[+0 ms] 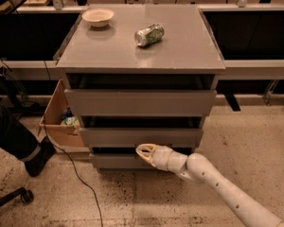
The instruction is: Close middle drawer
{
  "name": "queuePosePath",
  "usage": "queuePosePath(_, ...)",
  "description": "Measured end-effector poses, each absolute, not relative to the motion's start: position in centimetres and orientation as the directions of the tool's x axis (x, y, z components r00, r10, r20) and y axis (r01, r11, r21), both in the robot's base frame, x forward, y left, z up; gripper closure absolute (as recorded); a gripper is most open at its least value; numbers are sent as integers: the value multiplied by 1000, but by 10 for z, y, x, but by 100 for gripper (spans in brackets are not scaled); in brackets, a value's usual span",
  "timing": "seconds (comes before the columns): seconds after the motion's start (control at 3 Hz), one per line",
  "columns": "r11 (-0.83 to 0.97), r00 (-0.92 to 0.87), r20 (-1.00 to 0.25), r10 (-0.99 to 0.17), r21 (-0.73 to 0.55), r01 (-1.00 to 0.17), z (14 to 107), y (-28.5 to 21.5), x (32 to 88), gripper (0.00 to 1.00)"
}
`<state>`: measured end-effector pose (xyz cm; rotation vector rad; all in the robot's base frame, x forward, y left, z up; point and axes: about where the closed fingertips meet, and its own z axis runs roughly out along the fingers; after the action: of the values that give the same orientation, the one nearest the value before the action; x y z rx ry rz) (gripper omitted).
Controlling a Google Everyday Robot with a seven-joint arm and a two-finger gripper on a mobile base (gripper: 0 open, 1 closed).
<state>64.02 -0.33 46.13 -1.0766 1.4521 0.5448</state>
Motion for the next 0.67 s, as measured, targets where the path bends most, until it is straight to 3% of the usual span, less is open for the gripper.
queuePosePath(0.67,375,35,-913,-407,-202,-905,466,-47,566,100)
